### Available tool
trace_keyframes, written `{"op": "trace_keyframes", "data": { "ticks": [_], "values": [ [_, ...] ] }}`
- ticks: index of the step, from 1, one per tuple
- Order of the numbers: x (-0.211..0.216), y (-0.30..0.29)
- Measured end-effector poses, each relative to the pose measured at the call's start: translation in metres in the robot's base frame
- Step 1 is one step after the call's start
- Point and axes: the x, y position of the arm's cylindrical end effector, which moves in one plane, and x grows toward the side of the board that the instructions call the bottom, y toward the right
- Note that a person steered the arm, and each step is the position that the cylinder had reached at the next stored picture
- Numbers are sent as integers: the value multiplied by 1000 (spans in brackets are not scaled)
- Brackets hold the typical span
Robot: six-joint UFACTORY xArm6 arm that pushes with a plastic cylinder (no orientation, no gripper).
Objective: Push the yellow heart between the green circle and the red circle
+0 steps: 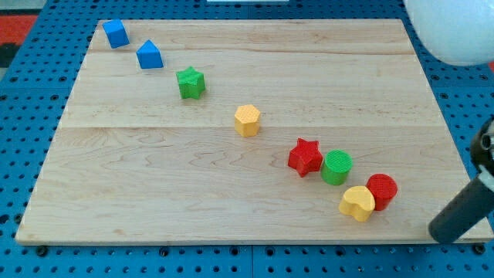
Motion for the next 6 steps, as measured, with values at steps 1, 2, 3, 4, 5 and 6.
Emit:
{"op": "trace_keyframes", "data": {
  "ticks": [1,2,3,4,5,6],
  "values": [
    [-9,-69],
    [-8,-94],
    [-13,-108],
    [-33,-94],
    [-46,-80],
    [-43,-83]
  ]
}}
